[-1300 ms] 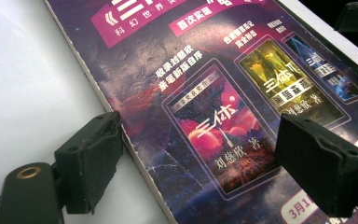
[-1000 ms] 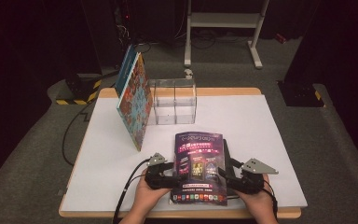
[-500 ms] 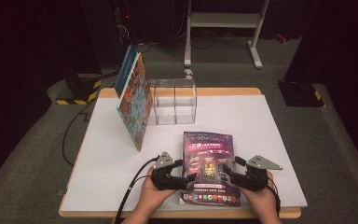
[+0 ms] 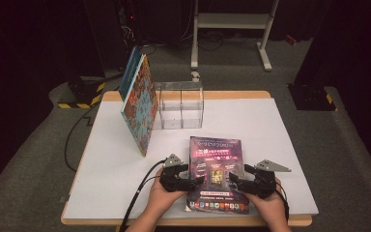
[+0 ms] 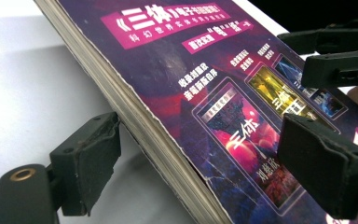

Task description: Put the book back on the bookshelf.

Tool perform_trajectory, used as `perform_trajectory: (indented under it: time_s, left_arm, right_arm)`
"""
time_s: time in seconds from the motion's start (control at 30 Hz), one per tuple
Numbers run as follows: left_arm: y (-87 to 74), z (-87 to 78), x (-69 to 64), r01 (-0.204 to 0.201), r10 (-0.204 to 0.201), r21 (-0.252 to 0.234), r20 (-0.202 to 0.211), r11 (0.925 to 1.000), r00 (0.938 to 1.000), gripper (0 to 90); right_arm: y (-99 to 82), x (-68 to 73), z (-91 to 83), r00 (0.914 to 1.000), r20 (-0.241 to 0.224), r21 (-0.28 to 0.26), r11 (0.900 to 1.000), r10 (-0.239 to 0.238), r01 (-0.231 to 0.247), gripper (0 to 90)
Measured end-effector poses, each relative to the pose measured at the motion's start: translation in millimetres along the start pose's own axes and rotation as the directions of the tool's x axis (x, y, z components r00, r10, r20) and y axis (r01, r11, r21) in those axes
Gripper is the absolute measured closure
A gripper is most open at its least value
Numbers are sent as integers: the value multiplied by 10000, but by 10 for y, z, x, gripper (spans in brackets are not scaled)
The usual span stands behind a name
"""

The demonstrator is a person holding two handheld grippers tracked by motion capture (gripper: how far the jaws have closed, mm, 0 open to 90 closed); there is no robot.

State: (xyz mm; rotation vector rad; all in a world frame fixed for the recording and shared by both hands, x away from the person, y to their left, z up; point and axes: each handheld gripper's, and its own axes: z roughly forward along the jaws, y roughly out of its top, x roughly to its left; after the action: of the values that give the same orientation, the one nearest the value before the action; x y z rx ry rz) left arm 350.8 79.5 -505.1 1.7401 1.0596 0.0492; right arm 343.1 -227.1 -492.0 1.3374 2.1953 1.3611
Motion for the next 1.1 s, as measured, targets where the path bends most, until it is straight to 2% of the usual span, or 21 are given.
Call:
perform_trajectory:
  time_s: [0.03,0.07,0.2,0.33,0.37,0.4,0.5,0.57,0.63,0.7,0.77,0.83,0.93,1.1]
  left_arm:
    - [12,-42,49,-790,792,544,-4,9954,9969,143]
    - [10,-43,44,-787,791,537,-47,9954,9969,145]
    - [-2,-10,62,-505,502,540,60,9973,9987,135]
    - [-6,20,75,-262,247,576,261,9980,9994,112]
    - [-16,32,27,160,-174,365,396,9992,9991,134]
    - [-7,19,45,-396,376,538,381,9978,9986,157]
    - [4,-3,5,-678,663,540,292,9962,9974,207]
    - [11,-40,-30,-953,951,341,63,9949,9954,275]
    - [28,-89,-60,-1236,1239,160,-210,9922,9921,394]
    - [50,-129,-69,-1300,1300,12,-318,9915,9910,493]
    - [63,-166,-79,-1414,1407,-146,-398,9899,9893,575]
    - [74,-193,-94,-1632,1622,-175,-513,9864,9854,635]
    - [97,-253,-128,-2080,2053,-238,-865,9778,9749,657]
    - [193,-432,-55,-2276,2199,-517,-1231,9724,9677,687]
  right_arm:
    - [4,-18,4,9999,-107,78,9999,115,-114,221]
    - [7,-29,4,9995,-178,172,9995,261,-258,222]
    - [-3,-78,23,9954,-564,317,9966,773,-756,221]
    - [-8,-88,34,9944,-685,319,9964,808,-788,223]
    - [-8,-82,39,9942,-734,329,9965,790,-767,225]
    - [-8,-74,44,9940,-771,332,9967,771,-747,227]
    - [6,-44,44,9951,-690,412,9968,710,-683,248]
    - [17,-13,6,9985,-375,230,9989,407,-399,351]
    - [37,17,-41,9999,-97,109,9999,60,-59,431]
    - [58,42,-75,9999,-9,60,9999,-100,100,507]
    - [84,55,-101,9993,-334,55,9999,-139,141,595]
    - [118,106,-114,9986,-416,84,9995,-316,320,651]
    - [185,179,-123,9981,-332,42,9987,-516,517,673]
    - [322,321,-81,9962,-415,-257,9968,-767,757,689]
